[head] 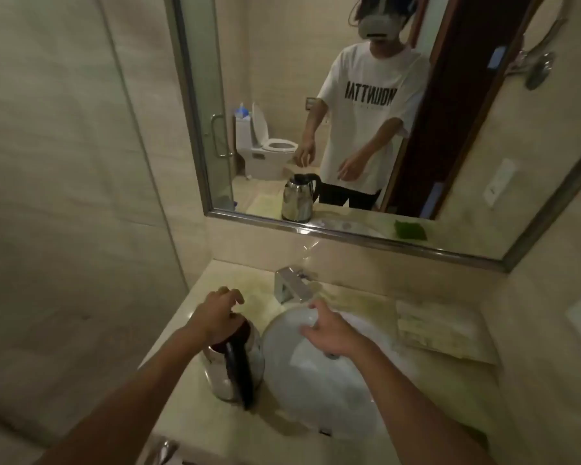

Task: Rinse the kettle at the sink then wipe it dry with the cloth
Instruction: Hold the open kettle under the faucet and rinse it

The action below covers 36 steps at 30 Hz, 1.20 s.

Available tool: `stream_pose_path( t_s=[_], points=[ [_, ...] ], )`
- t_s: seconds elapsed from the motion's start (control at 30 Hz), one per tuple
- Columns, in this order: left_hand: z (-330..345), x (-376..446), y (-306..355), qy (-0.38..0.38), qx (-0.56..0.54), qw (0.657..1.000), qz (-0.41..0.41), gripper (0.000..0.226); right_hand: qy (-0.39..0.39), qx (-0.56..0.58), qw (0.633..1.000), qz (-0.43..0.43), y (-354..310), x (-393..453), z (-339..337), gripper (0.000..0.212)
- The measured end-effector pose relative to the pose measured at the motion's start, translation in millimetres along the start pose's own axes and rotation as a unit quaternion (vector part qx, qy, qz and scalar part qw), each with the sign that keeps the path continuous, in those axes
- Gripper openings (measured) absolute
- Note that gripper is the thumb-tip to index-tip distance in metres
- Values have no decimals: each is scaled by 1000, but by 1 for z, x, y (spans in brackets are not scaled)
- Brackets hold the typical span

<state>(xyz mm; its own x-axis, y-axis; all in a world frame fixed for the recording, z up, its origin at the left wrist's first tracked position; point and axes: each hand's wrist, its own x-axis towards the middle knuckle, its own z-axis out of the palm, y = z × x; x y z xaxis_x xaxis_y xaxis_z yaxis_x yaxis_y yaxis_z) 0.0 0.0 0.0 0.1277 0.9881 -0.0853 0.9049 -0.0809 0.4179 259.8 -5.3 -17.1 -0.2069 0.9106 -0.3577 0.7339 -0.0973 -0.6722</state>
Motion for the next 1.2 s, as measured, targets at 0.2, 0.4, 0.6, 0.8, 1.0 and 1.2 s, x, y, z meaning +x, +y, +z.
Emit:
stream_pose_path(
  t_s=[0.2,0.4,0.6,0.8,1.0,1.2],
  points=[
    [3,22,-54,-118,47,992,-3,60,-55,-50,997,19,-48,29,48,99],
    [13,28,-72,-157,-4,987,45,62,-97,-90,991,17,-65,44,100,109],
    [22,26,-81,-139,31,987,80,54,-41,-251,967,33,-78,39,115,89],
    [23,21,-82,-131,56,983,114,59,-61,-241,968,37,-76,37,122,69],
    [21,10,-78,-79,16,986,145,56,-73,-70,993,54,-69,34,123,46],
    [14,5,-63,-6,-63,978,197,53,-24,122,985,117,-53,20,139,22]
  ],
)
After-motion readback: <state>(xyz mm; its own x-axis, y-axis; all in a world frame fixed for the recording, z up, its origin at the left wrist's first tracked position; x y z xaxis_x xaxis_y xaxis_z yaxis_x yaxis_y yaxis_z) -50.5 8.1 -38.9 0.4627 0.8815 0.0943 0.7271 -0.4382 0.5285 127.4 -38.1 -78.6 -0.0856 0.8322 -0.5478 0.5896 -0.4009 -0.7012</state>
